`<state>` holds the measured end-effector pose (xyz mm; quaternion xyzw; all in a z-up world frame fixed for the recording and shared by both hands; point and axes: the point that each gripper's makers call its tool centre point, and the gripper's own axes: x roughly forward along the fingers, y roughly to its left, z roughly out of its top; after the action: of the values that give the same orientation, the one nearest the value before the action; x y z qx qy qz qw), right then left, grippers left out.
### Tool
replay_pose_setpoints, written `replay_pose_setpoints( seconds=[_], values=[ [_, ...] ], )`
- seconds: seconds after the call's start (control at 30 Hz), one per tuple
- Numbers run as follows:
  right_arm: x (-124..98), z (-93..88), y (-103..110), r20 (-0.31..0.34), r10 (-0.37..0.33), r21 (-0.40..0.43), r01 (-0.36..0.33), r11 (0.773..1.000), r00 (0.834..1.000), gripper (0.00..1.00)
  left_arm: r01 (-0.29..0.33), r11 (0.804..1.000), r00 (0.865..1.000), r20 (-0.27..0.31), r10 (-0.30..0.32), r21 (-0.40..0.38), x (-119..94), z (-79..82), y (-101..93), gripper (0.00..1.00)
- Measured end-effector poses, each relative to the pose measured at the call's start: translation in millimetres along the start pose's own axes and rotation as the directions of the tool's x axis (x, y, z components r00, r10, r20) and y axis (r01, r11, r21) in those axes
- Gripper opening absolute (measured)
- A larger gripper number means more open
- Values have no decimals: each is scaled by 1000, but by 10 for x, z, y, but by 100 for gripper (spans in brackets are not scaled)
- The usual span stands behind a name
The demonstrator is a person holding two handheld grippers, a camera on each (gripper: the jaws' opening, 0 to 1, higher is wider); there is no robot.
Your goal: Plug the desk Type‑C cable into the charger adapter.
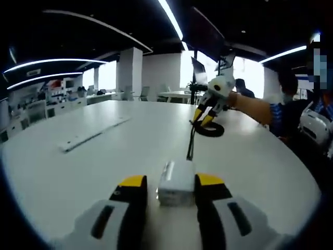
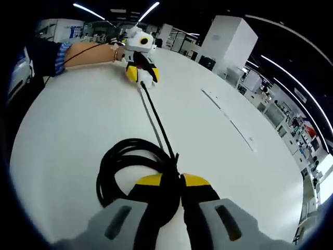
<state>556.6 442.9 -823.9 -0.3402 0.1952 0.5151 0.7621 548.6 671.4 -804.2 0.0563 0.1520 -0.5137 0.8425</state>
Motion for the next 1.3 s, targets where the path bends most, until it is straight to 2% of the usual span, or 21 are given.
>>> replay_pose_setpoints(
  seconds=[0.07,0.17,0.3,0.4,0.5,0.57,0.67,0.7,0.73,0.77,0.8,0.9,0.93,0.97,1.0,1.07,1.13,1.17,1.2,1.27,1.3],
  values=[
    [-11,-3,-1,0,-11,-2,11,1000,1000,15,-13,1000,1000,0,13,10,-44,29,-2,36],
    [-68,25,9,20,-28,0,28,1000,999,16,-31,999,998,46,30,26,-170,173,-5,36],
    [-195,257,-23,138,-59,45,54,998,989,16,-80,996,991,107,74,46,-348,407,3,37],
    [-284,453,-65,202,-106,71,94,993,974,16,-111,989,983,156,95,96,-467,610,-53,39],
    [-360,615,-48,245,-125,108,101,989,962,16,-139,981,974,198,110,137,-589,807,-162,39],
    [-414,694,-49,258,-152,119,125,985,954,16,-158,975,970,207,123,159,-659,898,-230,39],
    [-505,822,-30,297,-181,143,144,979,938,17,-235,949,958,215,190,208,-792,1010,-271,38],
    [-566,889,-34,319,-211,177,160,971,924,18,-264,936,957,183,224,233,-834,983,-263,38],
    [-596,908,-41,321,-226,190,171,967,920,18,-283,925,956,151,251,253,-872,959,-278,38],
    [-641,928,-34,320,-247,209,186,960,915,18,-303,917,950,153,271,259,-913,974,-303,38],
    [-696,950,-16,312,-277,242,206,948,909,18,-312,919,947,164,278,243,-951,997,-351,39],
    [-863,1048,53,332,-339,273,254,928,880,17,-351,924,924,220,314,153,-1108,1082,-473,38],
    [-922,1086,95,345,-346,278,257,925,872,17,-357,923,918,235,319,143,-1147,1104,-503,38],
    [-993,1132,133,363,-364,290,267,919,858,17,-375,918,907,258,334,131,-1211,1133,-536,38],
    [-1060,1167,184,377,-376,288,278,916,846,17,-412,904,886,285,366,118,-1305,1165,-573,38],
    [-1166,1179,287,377,-403,290,307,907,834,17,-465,876,856,315,409,127,-1435,1190,-654,37],
    [-1287,1126,302,345,-475,288,390,874,809,17,-486,864,838,351,417,134,-1539,1207,-797,36],
    [-1346,1121,314,349,-510,285,430,857,786,17,-492,861,828,371,420,126,-1594,1217,-868,36],
    [-1382,1115,351,352,-528,281,450,847,773,17,-498,859,821,387,421,121,-1643,1225,-939,36],
    [-1419,1103,419,364,-537,297,452,841,761,17,-517,848,803,411,432,118,-1722,1228,-1037,36],
    [-1443,1115,456,385,-540,309,447,839,748,17,-534,837,788,426,444,117,-1769,1232,-1076,36]
  ],
)
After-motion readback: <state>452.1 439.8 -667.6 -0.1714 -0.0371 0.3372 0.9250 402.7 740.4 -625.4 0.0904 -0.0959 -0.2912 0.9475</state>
